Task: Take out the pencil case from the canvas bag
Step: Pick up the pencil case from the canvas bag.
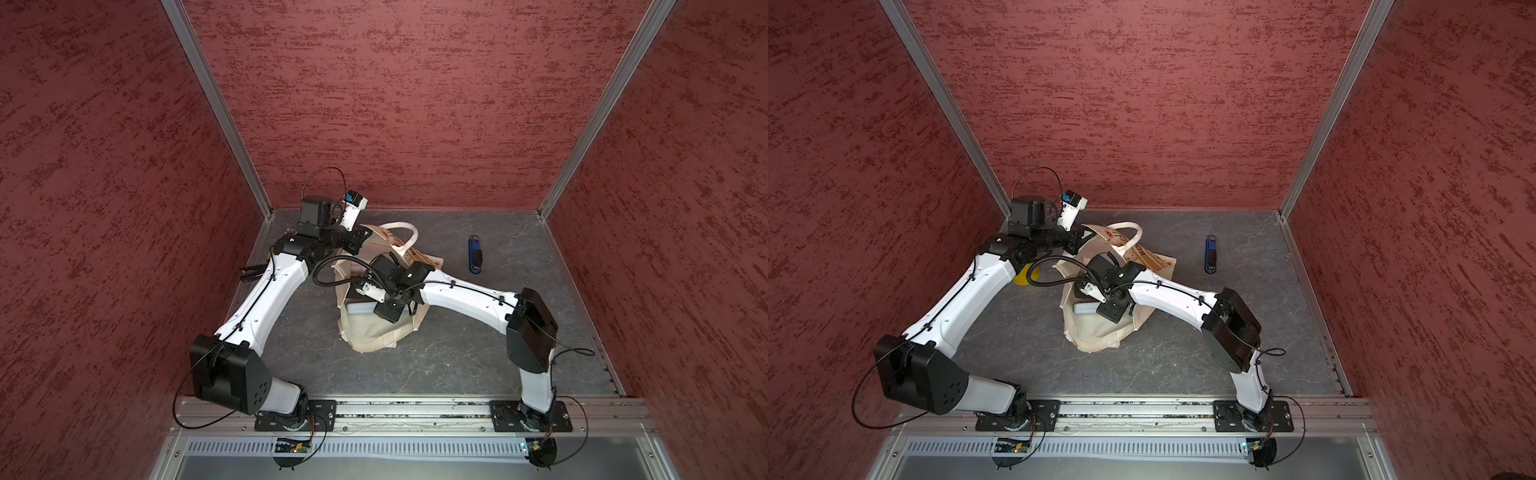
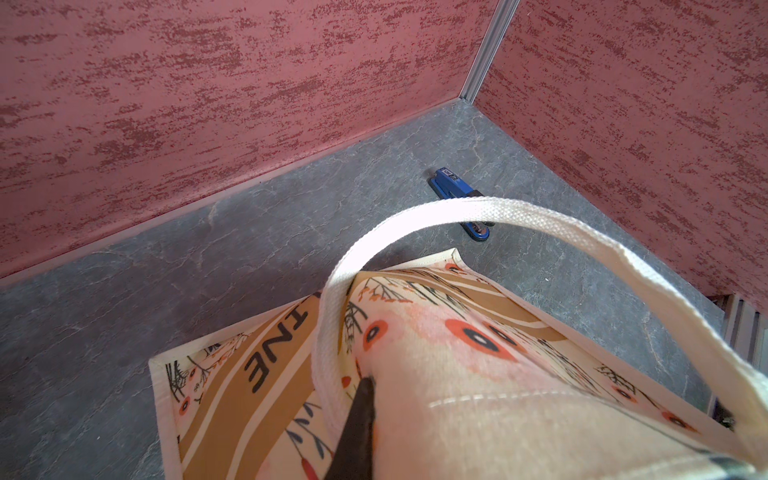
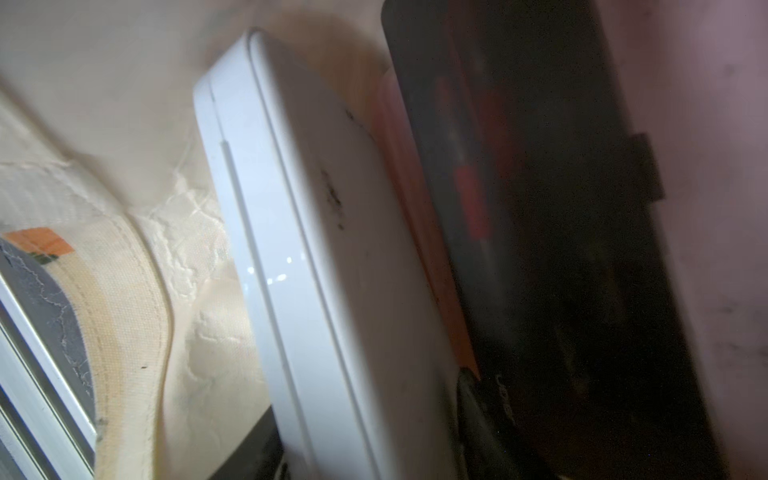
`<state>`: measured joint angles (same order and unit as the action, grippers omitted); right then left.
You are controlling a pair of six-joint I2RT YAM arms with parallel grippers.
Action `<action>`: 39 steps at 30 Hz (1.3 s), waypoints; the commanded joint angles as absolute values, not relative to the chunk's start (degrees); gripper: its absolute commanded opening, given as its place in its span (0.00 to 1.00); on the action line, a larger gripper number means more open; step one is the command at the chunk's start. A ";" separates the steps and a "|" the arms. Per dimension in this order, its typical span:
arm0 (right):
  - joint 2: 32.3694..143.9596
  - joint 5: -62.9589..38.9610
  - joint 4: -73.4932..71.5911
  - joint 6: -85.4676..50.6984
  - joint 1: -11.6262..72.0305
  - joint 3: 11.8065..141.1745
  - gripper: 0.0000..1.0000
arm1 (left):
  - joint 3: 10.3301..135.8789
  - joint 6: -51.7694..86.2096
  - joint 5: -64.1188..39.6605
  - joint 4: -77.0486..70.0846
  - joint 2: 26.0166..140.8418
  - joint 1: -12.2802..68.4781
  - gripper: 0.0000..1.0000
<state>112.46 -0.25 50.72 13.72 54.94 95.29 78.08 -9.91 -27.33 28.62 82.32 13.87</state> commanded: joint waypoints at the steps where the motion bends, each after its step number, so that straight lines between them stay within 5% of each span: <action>1: 113.30 3.23 50.75 14.46 55.18 96.82 0.53 | 78.79 -9.58 -27.33 25.60 81.62 13.23 0.00; 25: 105.19 1.48 49.36 17.07 55.72 99.44 0.17 | 78.58 -8.44 -26.72 24.88 81.80 10.91 0.00; 39: 91.10 -3.82 36.04 11.82 55.73 93.83 0.01 | 78.40 -8.49 -25.77 24.76 81.87 10.55 0.00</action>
